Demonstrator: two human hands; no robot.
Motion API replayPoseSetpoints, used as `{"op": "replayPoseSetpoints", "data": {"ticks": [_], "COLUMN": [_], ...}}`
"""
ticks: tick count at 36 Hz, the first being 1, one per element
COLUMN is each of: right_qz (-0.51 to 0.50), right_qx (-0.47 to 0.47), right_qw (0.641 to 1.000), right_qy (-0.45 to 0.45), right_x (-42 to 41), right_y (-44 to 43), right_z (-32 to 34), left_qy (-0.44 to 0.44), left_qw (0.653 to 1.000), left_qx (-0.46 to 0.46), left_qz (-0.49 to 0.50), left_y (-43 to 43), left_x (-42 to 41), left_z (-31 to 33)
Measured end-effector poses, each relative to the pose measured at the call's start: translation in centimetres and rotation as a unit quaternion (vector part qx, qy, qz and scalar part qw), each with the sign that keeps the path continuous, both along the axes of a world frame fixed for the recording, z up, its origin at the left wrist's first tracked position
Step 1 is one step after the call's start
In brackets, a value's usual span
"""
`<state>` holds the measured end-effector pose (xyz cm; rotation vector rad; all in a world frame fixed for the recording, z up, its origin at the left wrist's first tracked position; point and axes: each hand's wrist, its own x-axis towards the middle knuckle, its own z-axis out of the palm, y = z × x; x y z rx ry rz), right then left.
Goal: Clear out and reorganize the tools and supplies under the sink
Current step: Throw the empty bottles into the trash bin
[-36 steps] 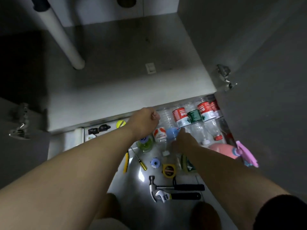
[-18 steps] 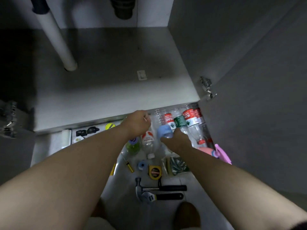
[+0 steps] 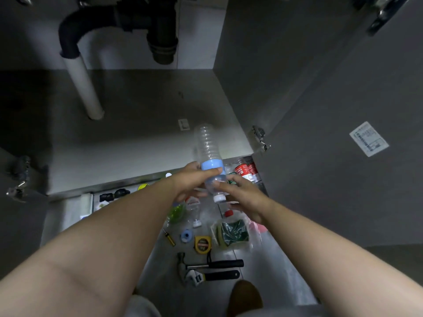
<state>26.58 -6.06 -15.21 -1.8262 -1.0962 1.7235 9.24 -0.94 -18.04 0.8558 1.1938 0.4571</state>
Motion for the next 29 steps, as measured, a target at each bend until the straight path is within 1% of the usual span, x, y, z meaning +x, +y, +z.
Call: {"op": "replayPoseSetpoints", "data": {"ticks": [2, 3, 4, 6, 8, 9, 12, 18, 24, 29], "right_qz": [-0.004, -0.002, 0.003, 0.02, 0.056, 0.078, 0.118, 0.107, 0.04, 0.032], "right_qx": [-0.006, -0.011, -0.014, -0.017, -0.027, -0.034, -0.045, -0.053, -0.054, -0.039], "right_qw": [1.0, 1.0, 1.0, 0.992, 0.973, 0.963, 0.943, 0.92, 0.916, 0.899], "right_qy": [0.015, 0.002, -0.026, -0.124, -0.223, -0.255, -0.309, -0.372, -0.396, -0.435], "right_x": [-0.2, -0.2, -0.2, 0.1, 0.5, 0.7, 1.2, 1.0, 0.5, 0.0], "right_y": [0.2, 0.3, 0.4, 0.8, 1.2, 1.4, 2.0, 4.3, 5.4, 5.5], "right_z": [-0.4, -0.9, -1.4, -3.0, -4.9, -5.7, -8.1, -13.5, -18.8, -21.5], "left_qy": [0.002, 0.008, 0.015, 0.024, 0.026, 0.026, 0.021, 0.019, 0.003, -0.005], "left_qw": [0.999, 0.998, 0.996, 0.992, 0.989, 0.987, 0.983, 0.984, 0.982, 0.98], "left_qx": [0.013, 0.017, 0.02, 0.021, 0.017, 0.015, 0.002, -0.014, -0.043, -0.057], "left_qz": [0.042, 0.063, 0.084, 0.121, 0.145, 0.155, 0.18, 0.175, 0.181, 0.192], "left_y": [0.2, 0.3, 0.4, 0.6, 0.7, 0.8, 1.2, 1.7, 1.9, 2.2], "left_x": [-0.4, -0.7, -1.0, -1.6, -2.0, -2.1, -1.8, -0.9, -0.7, -1.1], "left_z": [0.2, 0.3, 0.4, 0.3, 0.1, -0.1, -0.5, -2.0, -3.9, -4.6]}}
